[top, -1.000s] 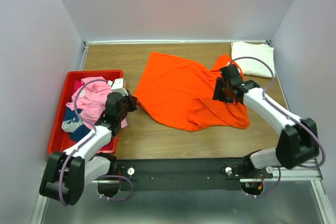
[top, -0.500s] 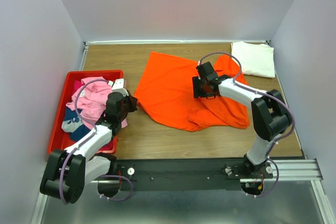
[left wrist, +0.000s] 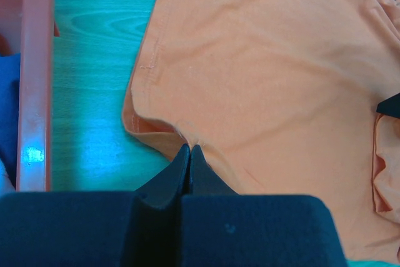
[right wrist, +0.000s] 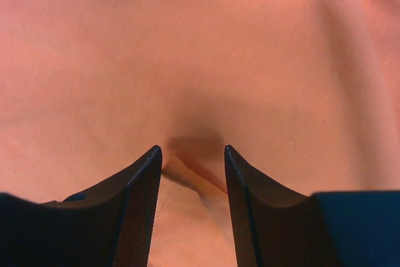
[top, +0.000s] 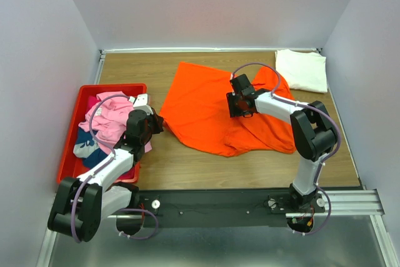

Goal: Fold and stack the t-shirts
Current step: Fold the tshirt

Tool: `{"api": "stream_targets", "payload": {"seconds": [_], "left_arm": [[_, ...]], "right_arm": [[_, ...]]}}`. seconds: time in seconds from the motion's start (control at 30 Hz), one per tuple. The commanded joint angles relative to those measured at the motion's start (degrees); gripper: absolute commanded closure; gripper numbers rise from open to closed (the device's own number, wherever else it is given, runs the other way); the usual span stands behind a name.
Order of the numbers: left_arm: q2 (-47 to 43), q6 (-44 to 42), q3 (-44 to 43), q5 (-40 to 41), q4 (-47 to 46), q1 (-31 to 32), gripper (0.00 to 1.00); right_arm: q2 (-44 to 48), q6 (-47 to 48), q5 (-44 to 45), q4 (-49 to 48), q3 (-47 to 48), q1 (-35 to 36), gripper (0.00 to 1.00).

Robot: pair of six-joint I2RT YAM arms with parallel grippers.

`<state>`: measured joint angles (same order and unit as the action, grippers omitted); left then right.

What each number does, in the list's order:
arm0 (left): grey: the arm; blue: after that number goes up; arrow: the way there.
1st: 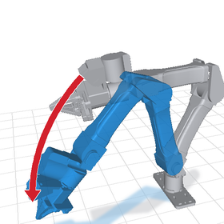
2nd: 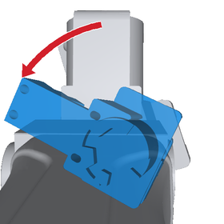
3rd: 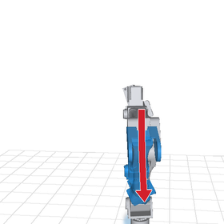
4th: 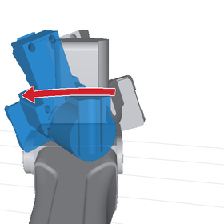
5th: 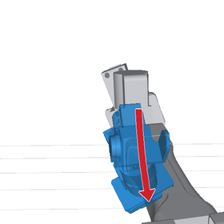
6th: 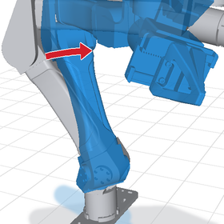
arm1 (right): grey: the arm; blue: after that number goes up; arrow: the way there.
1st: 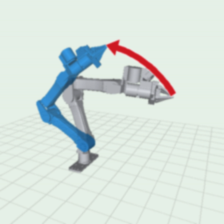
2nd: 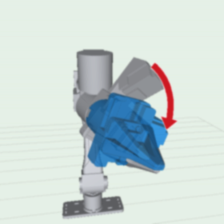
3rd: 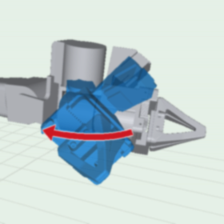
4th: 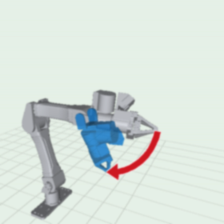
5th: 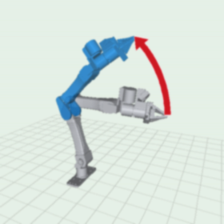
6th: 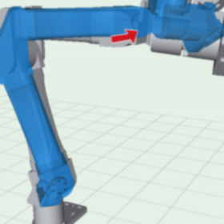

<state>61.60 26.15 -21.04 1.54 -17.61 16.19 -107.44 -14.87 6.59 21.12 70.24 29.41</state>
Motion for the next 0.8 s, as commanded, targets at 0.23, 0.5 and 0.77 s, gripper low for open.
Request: {"api": "stream_targets", "payload": {"seconds": [0.23,0.5,0.77], "left_arm": [[0.7,-0.6,-0.3,0.7,-1.1,-0.3,1.0],[0.8,-0.6,-0.4,0.7,-1.1,-0.3,1.0],[0.9,-0.6,-0.5,0.7,-1.2,-0.4,1.0]], "right_arm": [[2.0,0.5,-1.4,-0.8,-1.5,0.4,0.54],[1.0,1.3,-3.7,-0.8,-2.1,0.4,0.75],[7.5,0.5,-4.0,-0.8,-4.4,0.3,1.0]]}}
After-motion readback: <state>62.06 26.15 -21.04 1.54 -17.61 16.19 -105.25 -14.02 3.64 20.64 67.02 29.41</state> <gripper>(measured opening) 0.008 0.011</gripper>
